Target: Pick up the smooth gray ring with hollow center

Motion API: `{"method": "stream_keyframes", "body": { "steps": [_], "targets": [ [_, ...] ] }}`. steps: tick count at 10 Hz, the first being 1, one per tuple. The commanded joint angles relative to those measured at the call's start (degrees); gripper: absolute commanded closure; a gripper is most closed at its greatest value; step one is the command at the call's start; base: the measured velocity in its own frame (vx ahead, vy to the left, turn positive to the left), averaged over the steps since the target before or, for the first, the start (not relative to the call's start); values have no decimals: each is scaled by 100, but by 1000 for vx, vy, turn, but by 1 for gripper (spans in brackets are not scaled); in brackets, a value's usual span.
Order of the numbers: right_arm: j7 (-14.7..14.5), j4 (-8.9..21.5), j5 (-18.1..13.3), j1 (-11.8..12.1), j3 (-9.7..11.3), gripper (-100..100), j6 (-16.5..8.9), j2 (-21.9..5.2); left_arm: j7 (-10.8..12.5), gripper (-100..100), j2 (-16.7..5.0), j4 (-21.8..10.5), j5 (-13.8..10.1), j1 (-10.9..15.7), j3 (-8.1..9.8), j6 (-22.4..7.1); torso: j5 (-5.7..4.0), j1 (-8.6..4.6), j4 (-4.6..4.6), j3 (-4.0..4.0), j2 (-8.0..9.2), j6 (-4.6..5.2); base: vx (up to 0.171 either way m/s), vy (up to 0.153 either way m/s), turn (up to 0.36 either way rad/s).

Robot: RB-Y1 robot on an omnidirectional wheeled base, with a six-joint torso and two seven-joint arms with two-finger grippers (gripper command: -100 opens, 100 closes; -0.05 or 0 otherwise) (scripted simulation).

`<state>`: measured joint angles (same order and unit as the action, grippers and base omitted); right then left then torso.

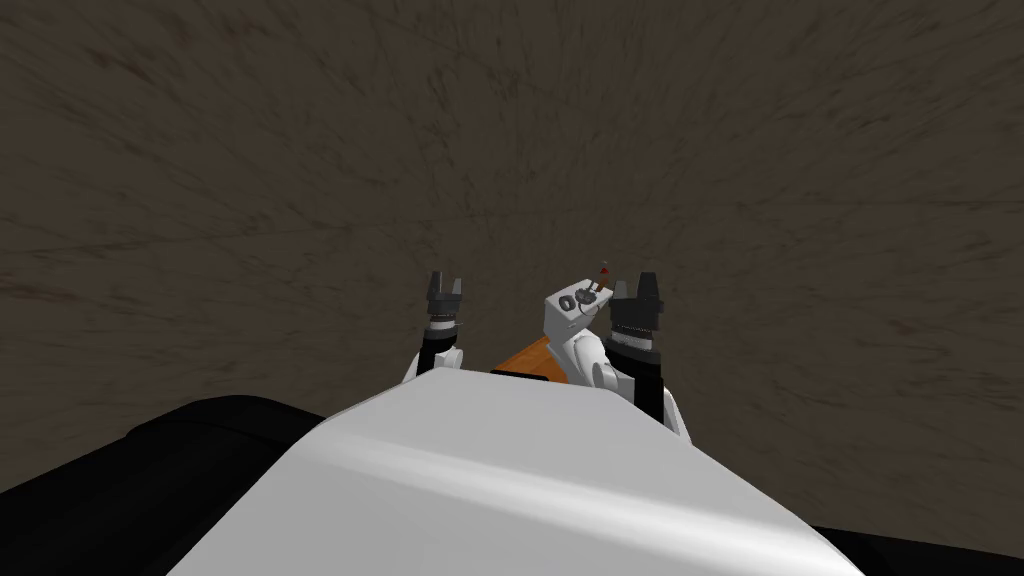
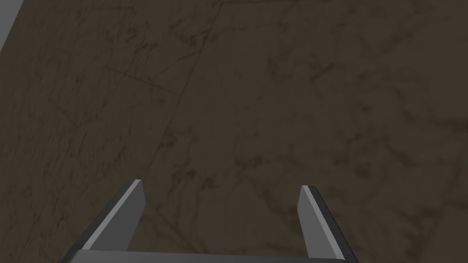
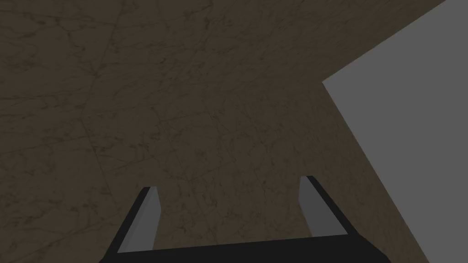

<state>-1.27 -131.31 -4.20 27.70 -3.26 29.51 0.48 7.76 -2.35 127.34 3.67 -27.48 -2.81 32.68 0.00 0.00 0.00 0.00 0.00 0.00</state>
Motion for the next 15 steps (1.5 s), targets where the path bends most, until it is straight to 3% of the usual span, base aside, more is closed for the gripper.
{"method": "stream_keyframes", "body": {
  "steps": [1, 4, 5, 7, 8, 10, 13, 14, 15],
  "targets": [
    [114, 155, 60, -104, -25, -100, -149, -167, 0, 0, 0, 0, 0, 0, 0, 0, 0, 0, 0, 0, 0, 0, -86, -9, -78],
    [389, 558, 210, -370, -74, -100, -505, -408, 0, 0, 0, 0, 0, 2, 0, 0, -4, -17, 12, 31, 54, 1, -151, -28, -82],
    [389, 558, 210, -370, -74, -100, -505, -408, 0, 0, 0, 0, 0, 2, 0, 0, -3, -10, 13, 34, 59, 2, -102, 16, -39],
    [646, 918, 357, -634, -111, -100, -837, -554, 0, 0, 0, 0, 0, 1, 0, 0, 2, 9, 8, 21, 35, 1, -91, 15, -101],
    [646, 956, 357, -634, -111, -100, -837, -554, 0, 0, 0, 0, 0, 1, 0, 0, 0, 1, 8, 22, 38, 1, -75, -3, -36],
    [950, 1376, 539, -963, -146, -100, -1178, -681, 0, 0, 0, 0, 0, 1, 0, 0, 0, 0, 7, 18, 31, 0, -94, -13, -108],
    [1117, 1728, 641, -1152, -162, -100, -1440, -740, 0, 0, 0, 0, 0, 1, 0, 0, 0, 0, 7, 17, 28, 0, -74, -6, -58],
    [1292, 1936, 752, -1357, -176, -100, -1664, -795, 0, 0, 0, 0, 0, 1, 0, 0, 0, 1, 6, 15, 25, 0, -75, -19, -110],
    [1292, 2027, 752, -1357, -176, -100, -1664, -795, 0, 0, 0, 0, 0, 1, 0, 0, -1, -3, 6, 16, 26, 1, -61, -16, -41]
  ]
}}
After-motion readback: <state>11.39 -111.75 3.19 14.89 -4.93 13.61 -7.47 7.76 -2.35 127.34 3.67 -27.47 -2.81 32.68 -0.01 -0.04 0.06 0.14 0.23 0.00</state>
